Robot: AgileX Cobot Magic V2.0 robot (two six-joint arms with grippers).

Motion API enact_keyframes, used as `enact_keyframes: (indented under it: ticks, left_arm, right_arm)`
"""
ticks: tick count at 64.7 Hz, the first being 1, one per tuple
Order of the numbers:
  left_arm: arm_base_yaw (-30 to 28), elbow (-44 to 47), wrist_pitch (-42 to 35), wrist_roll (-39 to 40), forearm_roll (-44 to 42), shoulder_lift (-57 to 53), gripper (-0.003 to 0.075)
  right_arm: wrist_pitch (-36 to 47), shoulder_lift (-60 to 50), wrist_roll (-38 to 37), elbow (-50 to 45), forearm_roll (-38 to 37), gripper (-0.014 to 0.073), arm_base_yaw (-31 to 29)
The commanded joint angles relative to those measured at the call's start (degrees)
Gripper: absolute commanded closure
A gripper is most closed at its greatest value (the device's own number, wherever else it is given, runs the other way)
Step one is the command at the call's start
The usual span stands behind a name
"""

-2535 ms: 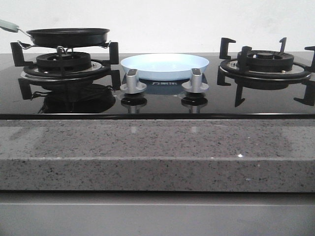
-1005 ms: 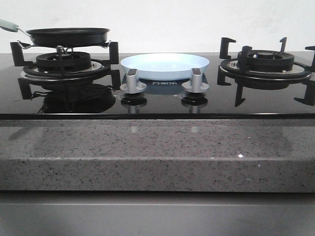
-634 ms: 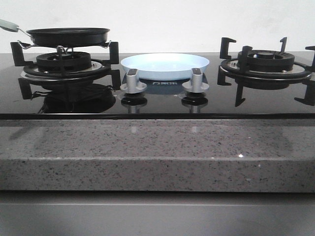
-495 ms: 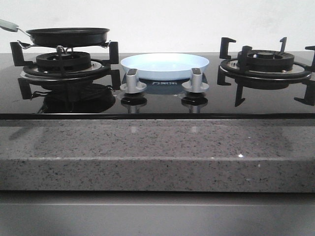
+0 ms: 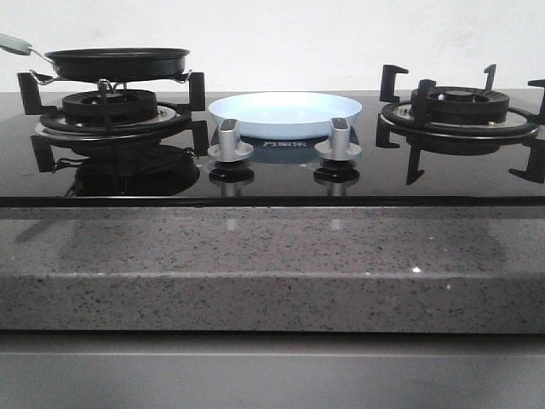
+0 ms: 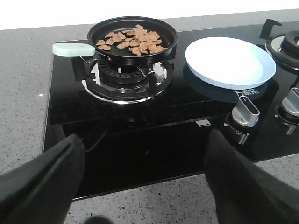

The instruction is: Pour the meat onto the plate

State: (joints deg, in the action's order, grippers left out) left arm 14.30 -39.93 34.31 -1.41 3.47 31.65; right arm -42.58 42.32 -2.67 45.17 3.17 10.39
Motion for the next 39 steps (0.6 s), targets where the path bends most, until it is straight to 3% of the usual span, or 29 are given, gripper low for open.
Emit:
enact_keyframes:
  ticks: [1,17,39]
  left_arm:
    - [0.6,-1.8,-4.5,0.1,0.1,0.5,0.0188]
    - [0.6,-1.8,-4.5,0.1,0.1,0.5,0.0188]
    - [0.6,-1.8,-4.5,0.1,0.1,0.5,0.0188]
  right_arm:
    - [2.9,3.3,1.8,4.5,2.5,0.0054,1.2]
    - [2.9,16.2,2.7,13.2,5.1,0.0054,1.9]
    - [-2.0,35.2,10.7,29.9,12.9,0.0055,1.9]
